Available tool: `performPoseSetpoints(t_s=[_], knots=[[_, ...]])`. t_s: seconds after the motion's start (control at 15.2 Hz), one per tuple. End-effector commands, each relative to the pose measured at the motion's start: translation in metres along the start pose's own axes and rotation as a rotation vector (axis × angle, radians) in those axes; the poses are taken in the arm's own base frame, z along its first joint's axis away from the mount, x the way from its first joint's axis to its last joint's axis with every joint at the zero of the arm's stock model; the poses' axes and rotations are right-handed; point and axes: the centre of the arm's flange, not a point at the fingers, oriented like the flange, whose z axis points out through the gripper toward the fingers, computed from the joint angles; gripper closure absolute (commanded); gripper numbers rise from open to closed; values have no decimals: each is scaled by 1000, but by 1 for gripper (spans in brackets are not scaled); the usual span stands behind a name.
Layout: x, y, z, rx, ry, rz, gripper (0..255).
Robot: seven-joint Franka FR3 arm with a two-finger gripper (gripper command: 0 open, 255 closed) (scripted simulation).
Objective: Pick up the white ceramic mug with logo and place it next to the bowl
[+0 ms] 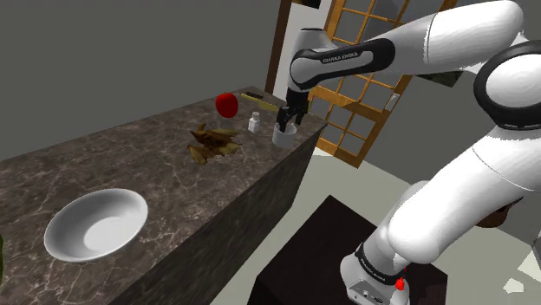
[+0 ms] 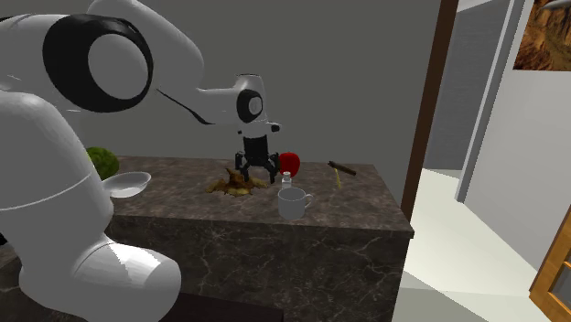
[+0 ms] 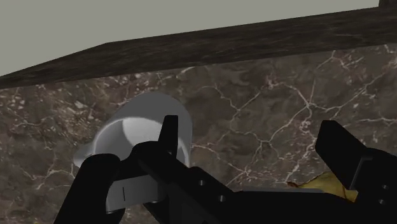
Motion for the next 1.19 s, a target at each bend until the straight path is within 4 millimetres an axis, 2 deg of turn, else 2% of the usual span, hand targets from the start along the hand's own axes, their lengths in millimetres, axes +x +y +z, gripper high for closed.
performPoseSetpoints(t_s=[0.0,0.46,0.92,1.12], knots=[[20,12,16,3,-1,5,0],[84,43,68,18,-5,23,0],[84,42,105,18,-5,23,0],[84,42,108,18,-5,23,0]])
